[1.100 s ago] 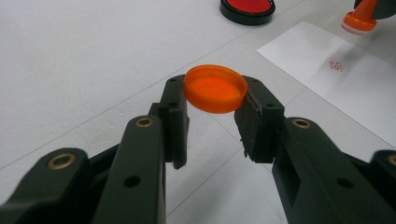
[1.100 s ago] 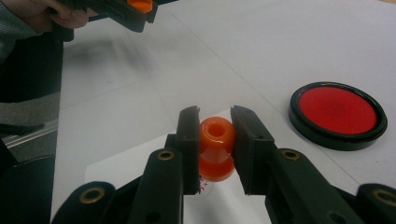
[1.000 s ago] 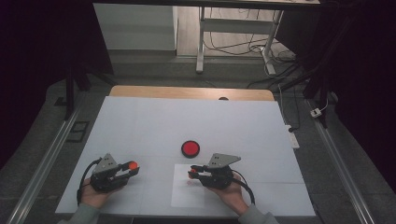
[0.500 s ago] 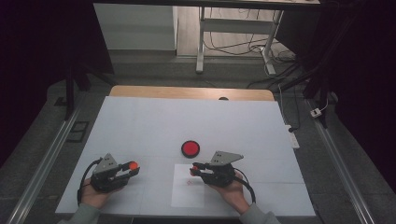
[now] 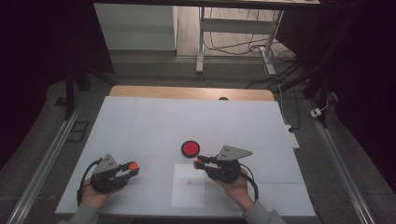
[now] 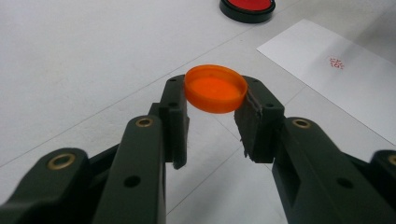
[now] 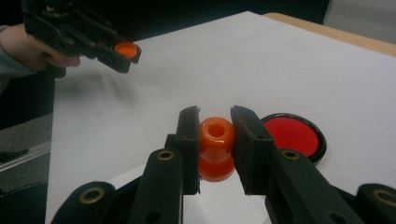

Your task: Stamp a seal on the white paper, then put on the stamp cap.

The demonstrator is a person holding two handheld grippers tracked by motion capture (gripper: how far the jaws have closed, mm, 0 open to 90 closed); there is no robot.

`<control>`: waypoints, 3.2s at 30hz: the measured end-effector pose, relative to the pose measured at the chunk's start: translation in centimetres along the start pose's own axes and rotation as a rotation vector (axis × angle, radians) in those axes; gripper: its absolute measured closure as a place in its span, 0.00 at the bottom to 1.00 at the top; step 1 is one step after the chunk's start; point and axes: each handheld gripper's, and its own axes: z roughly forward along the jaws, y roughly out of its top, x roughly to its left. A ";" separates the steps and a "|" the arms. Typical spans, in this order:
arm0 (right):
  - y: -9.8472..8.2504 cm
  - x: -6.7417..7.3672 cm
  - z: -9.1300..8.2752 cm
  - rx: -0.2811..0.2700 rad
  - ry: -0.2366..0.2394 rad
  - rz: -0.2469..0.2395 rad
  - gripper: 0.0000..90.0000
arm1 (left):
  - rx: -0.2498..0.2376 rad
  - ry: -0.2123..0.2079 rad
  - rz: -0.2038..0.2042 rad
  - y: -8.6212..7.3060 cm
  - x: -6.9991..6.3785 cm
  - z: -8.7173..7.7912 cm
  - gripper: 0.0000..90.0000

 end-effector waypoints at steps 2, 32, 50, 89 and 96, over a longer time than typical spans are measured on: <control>0.2 -0.1 -0.3 -0.012 -0.003 0.003 0.80 | 0.001 -0.001 0.003 0.0 0.0 0.0 0.72; 1.5 -0.6 -1.6 -0.073 -0.017 0.010 0.80 | -0.012 -0.033 0.051 1.4 -1.3 0.7 0.72; 1.4 -0.7 -1.8 -0.098 0.000 0.051 0.80 | -0.024 -0.094 0.108 3.6 -2.6 2.4 0.72; 1.5 -0.5 -1.8 -0.106 0.005 0.037 0.80 | -0.018 -0.199 0.188 7.7 -6.4 6.6 0.72; 1.5 -0.5 -1.8 -0.108 0.003 0.035 0.80 | -0.015 -0.215 0.199 8.3 -7.0 7.3 0.72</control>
